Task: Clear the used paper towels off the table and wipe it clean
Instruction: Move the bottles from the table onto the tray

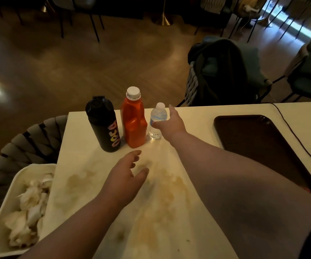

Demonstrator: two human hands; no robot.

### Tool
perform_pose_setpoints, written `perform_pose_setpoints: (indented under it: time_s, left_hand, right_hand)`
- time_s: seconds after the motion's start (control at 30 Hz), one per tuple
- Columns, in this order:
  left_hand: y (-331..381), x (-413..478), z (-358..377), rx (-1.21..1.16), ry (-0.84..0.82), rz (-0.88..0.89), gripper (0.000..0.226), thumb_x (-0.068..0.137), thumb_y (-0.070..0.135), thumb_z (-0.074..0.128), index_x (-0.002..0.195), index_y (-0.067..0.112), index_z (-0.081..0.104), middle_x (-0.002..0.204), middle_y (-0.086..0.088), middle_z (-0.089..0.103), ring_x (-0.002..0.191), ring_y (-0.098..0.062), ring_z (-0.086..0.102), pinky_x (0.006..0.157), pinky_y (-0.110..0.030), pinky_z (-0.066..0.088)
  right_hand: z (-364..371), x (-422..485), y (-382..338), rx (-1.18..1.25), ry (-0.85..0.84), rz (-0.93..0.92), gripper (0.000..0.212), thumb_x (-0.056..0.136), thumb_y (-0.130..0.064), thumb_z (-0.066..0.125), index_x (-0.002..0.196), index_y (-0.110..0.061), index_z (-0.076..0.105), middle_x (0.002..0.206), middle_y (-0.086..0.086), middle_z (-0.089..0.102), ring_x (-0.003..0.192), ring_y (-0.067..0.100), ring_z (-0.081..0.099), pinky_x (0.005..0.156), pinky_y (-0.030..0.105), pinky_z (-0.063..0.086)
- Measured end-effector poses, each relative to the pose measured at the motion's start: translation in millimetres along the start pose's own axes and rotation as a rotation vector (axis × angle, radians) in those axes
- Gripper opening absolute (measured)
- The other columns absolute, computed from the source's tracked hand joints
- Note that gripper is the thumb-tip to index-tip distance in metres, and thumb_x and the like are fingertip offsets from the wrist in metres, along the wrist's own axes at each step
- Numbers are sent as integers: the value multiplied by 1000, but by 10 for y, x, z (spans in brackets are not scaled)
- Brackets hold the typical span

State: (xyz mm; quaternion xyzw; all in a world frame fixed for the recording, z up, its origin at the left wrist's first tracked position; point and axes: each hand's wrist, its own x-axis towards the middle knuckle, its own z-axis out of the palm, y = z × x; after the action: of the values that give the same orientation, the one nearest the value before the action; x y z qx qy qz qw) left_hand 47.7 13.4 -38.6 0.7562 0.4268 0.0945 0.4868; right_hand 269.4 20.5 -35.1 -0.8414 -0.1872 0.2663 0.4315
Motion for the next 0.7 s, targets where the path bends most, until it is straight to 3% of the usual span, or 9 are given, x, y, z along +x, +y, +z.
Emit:
perform_pose_setpoints:
  time_s: [0.07, 0.13, 0.27, 0.37, 0.53, 0.6, 0.7]
  left_hand:
    - [-37, -30, 67, -16, -4, -6, 58, 94, 32, 71, 147, 39, 46, 138, 12, 57, 121, -7, 55, 94, -26, 47]
    - [-53, -83, 114, -17, -8, -18, 58, 94, 32, 70, 146, 40, 45, 139, 12, 56, 121, -7, 54, 92, -24, 46]
    - [-16, -88, 201, -10, 5, -20, 59, 95, 34, 69, 148, 38, 44, 138, 11, 55, 116, -5, 54, 86, -22, 45]
    - [173, -42, 301, -12, 10, 27, 58, 96, 40, 65, 149, 36, 42, 137, 11, 56, 115, -5, 54, 85, -25, 47]
    - [649, 43, 661, -148, -8, 98, 53, 103, 45, 51, 153, 33, 39, 150, 6, 50, 132, -14, 50, 110, -44, 44]
    - [827, 28, 876, -201, -56, 155, 47, 106, 45, 44, 151, 32, 42, 147, 10, 52, 134, -12, 49, 114, -40, 40]
    - [1051, -75, 1198, -275, -102, 160, 38, 109, 37, 38, 146, 31, 48, 136, 14, 57, 127, -8, 54, 108, -31, 43]
  right_hand:
    - [-17, 94, 25, 11, -64, -24, 73, 79, -18, 85, 143, -23, 49, 123, -2, 61, 120, 24, 60, 93, 33, 47]
    - [-33, 137, 42, 0, -81, -38, 63, 78, -21, 86, 133, -23, 54, 114, -6, 61, 110, 21, 62, 87, 32, 47]
    - [-123, 41, 158, -18, -19, -73, 62, 75, -29, 88, 128, -22, 56, 115, -3, 64, 103, 20, 63, 88, 34, 52]
    - [-307, -205, 304, 65, 51, -96, 60, 75, -27, 88, 126, -22, 56, 115, -2, 65, 103, 19, 63, 84, 29, 48]
    - [-686, -763, 567, 119, 89, -127, 61, 73, -30, 88, 125, -26, 57, 115, -7, 67, 101, 13, 65, 83, 28, 54]
    - [-849, -992, 658, 164, 79, -109, 54, 76, -28, 87, 121, -29, 57, 108, -13, 67, 92, 6, 65, 79, 25, 56]
    - [-1107, -1243, 825, 189, 95, -68, 49, 81, -24, 82, 123, -29, 58, 104, -14, 66, 89, 6, 65, 73, 20, 54]
